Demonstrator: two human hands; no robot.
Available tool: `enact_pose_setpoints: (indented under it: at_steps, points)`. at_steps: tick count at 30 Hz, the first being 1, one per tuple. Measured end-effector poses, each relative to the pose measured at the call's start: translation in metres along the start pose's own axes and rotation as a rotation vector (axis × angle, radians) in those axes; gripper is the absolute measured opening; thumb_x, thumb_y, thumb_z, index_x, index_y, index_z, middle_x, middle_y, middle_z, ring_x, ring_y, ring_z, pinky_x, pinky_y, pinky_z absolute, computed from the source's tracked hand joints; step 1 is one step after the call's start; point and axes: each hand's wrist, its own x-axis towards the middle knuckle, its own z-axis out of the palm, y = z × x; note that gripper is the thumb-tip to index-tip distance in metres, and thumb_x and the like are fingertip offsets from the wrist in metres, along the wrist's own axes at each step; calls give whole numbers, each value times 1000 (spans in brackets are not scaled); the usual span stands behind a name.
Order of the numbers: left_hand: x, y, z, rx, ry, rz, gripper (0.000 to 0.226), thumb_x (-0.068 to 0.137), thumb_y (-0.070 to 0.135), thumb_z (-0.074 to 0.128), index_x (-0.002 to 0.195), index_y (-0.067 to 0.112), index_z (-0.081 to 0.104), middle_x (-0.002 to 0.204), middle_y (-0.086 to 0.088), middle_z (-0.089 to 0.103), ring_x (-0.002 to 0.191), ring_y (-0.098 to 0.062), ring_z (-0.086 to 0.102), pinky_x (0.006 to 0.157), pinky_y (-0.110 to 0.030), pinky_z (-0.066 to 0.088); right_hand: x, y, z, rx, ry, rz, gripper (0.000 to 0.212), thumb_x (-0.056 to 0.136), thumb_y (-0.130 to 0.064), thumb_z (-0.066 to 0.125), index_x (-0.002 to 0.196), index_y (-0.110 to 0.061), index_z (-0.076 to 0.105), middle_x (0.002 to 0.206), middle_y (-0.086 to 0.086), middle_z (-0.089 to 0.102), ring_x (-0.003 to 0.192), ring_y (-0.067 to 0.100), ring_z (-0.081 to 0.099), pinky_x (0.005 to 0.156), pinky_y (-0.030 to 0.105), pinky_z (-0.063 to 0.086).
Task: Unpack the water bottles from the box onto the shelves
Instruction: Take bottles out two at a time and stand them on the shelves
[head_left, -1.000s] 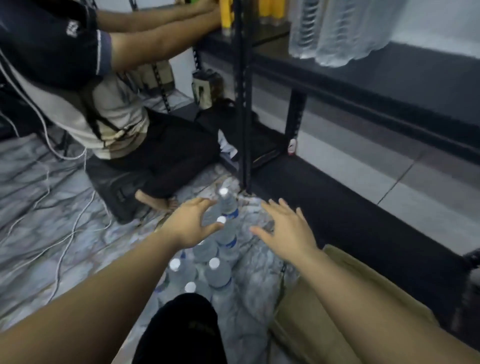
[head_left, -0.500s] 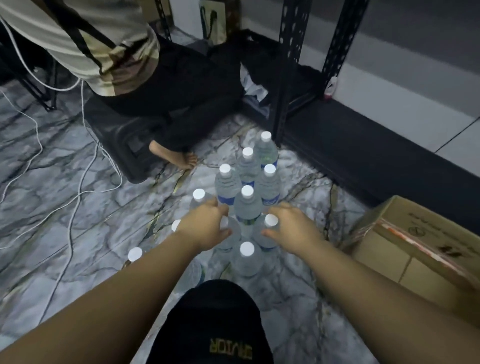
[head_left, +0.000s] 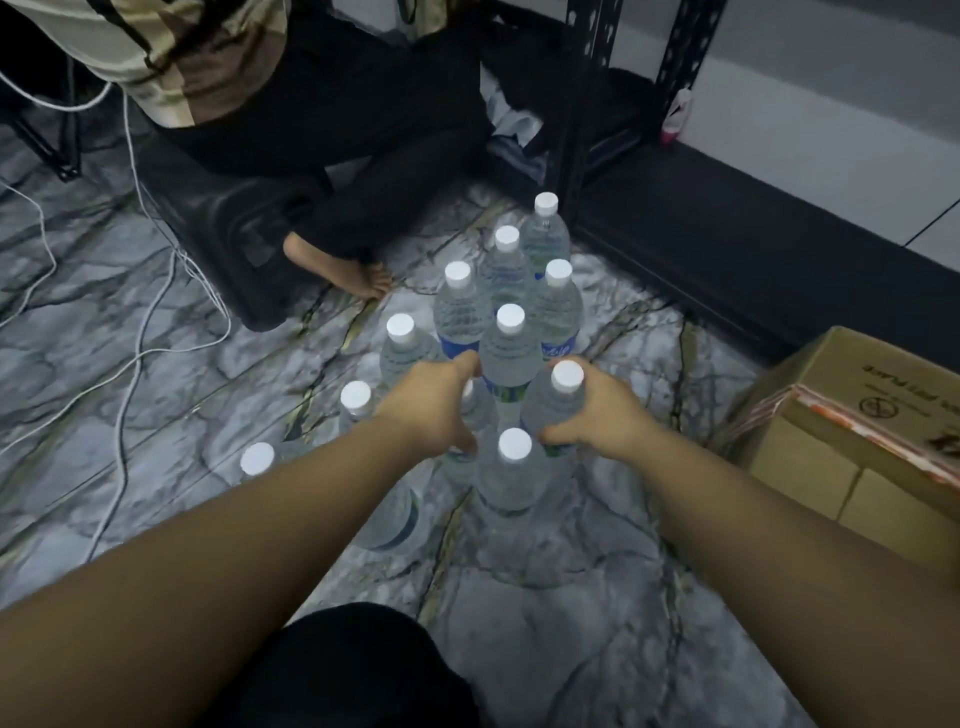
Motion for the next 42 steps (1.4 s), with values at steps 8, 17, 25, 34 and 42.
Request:
enact_pose_setpoints:
  at_steps: [8, 17, 25, 34, 42]
  points:
    - [-11, -1, -9, -100, 154, 78, 59, 72, 29, 94, 117, 28, 57, 96, 3, 54, 92, -24, 54, 70, -34, 43, -12, -16, -7, -63, 165, 4, 53, 62, -20, 97, 107, -27, 70, 100, -13, 74, 94, 13, 70, 78, 30, 55]
    - [-81, 30, -141, -200, 358, 152, 51, 63, 37, 97, 87, 21, 55, 82, -2, 63, 88, -31, 64, 76, -45, 55, -97, -149, -73, -57, 414, -24, 36, 65, -24, 91, 82, -35, 61, 81, -19, 69, 77, -4, 62, 63, 14, 42]
    - [-182, 91, -302, -296, 382, 154, 54, 62, 40, 97, 82, 16, 54, 79, 1, 63, 80, -21, 61, 57, -34, 39, -181, -314, -166, -56, 451, -35, 39, 66, -22, 89, 100, -22, 70, 91, -11, 73, 92, 13, 69, 81, 32, 56]
    - [-267, 163, -505, -282, 290, 253, 52, 58, 43, 99, 81, 22, 58, 79, 4, 67, 79, -16, 65, 69, -42, 54, -270, -502, -290, -10, 385, -18, 46, 69, -23, 92, 107, -30, 68, 91, -17, 72, 94, 9, 71, 86, 32, 58]
    - [-270, 228, -603, -305, 352, 402, 44, 54, 39, 98, 79, 28, 63, 69, 9, 62, 62, -4, 54, 57, -30, 43, -297, -545, -371, 88, 462, -44, 55, 68, -32, 94, 104, -37, 53, 99, -12, 71, 91, 4, 69, 76, 29, 56]
